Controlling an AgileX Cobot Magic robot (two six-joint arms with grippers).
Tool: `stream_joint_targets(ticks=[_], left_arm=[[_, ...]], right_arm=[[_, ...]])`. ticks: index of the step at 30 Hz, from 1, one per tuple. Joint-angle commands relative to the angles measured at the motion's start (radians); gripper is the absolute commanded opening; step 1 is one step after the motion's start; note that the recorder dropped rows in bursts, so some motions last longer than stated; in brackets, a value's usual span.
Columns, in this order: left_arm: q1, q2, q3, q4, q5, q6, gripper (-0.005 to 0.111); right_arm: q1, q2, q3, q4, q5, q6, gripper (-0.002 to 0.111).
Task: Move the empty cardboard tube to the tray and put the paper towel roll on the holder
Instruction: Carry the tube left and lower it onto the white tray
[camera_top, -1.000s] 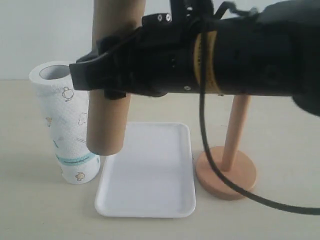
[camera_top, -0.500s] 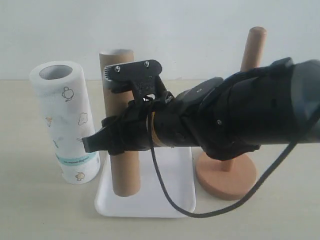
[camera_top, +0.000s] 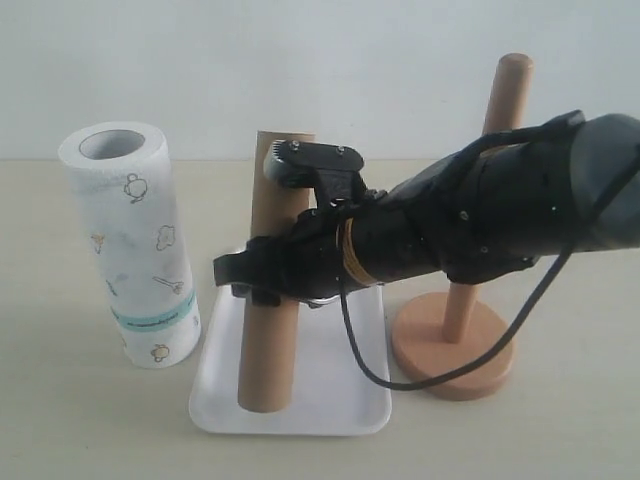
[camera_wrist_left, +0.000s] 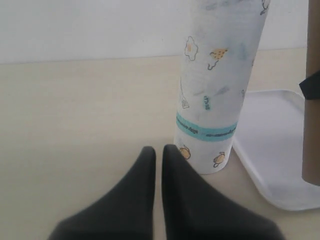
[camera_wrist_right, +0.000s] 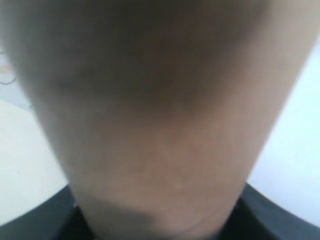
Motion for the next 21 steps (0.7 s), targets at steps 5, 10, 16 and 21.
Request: stream_joint_targets(ticks=[5,10,16,21], left_arm=[[0.003,-0.003,0.003,-0.011,-0.016,0.007,0.004],[0.003,-0.003,0.003,-0.011,-0.016,0.007,0.004],[0.003,-0.003,0.003,-0.011,-0.016,0.007,0.004],[0.003,-0.003,0.003,-0.011,-0.016,0.007,0.004]], right_arm=[[-0.006,0.090,-0.004,-0.035,0.015,0.003,0.000],[-0.006,0.102,-0.004,-0.038,0.056,-0.013,0.000],[-0.006,0.102,-0.004,-0.038,0.083,-0.013,0.007],[-0.006,0.102,-0.004,-0.038,0.100,-0.009,0.037]])
